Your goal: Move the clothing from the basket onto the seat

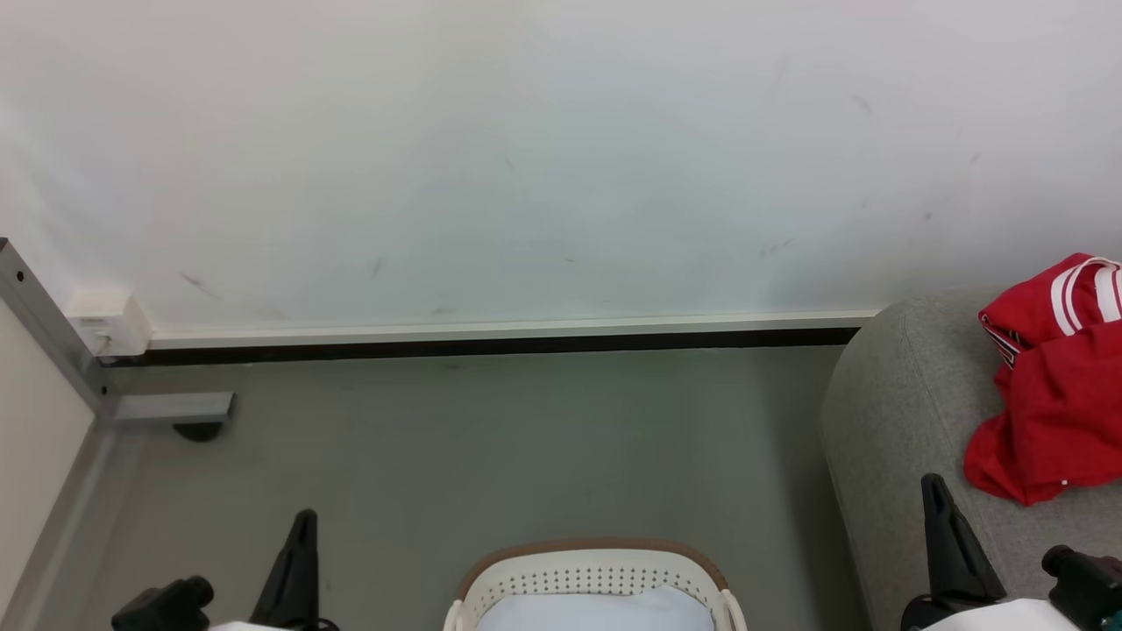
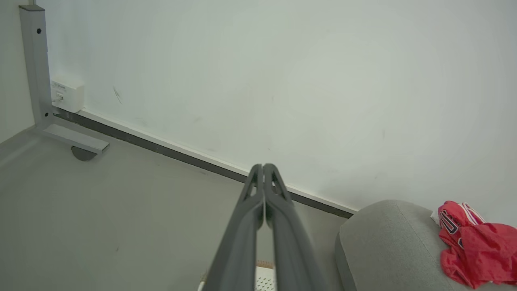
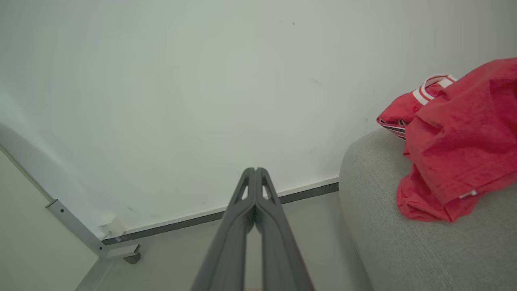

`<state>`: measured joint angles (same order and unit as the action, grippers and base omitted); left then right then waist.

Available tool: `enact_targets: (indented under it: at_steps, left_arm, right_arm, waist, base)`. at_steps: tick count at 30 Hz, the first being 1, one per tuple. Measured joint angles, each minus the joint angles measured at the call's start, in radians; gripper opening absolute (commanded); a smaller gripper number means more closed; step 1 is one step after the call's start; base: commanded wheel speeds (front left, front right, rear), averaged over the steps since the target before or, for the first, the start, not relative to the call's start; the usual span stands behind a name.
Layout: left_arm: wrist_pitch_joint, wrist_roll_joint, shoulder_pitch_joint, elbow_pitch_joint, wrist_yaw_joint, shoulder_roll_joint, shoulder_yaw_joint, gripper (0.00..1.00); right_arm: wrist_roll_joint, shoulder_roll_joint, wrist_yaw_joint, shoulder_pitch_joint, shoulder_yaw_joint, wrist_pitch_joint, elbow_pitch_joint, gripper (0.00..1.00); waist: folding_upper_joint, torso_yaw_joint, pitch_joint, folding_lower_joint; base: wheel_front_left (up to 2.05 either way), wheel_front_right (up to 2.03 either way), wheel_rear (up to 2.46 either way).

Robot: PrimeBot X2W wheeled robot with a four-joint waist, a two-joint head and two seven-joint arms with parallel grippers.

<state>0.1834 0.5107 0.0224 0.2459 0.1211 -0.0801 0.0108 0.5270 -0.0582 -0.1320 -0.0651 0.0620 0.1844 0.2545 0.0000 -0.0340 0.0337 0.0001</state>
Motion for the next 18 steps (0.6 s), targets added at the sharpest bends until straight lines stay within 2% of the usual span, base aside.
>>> enact_targets:
  at_steps: [18]
  left_arm:
    - [-0.071, 0.268, 0.016, -0.028, -0.022, 0.006, -0.029, 0.00]
  right_arm:
    - [0.279, -0.005, 0.000, -0.013, -0.030, -0.061, 0.001, 0.00]
  waist:
    - [0.0000, 0.005, -0.005, 0.0000]
  base:
    - [0.00, 0.00, 0.00]
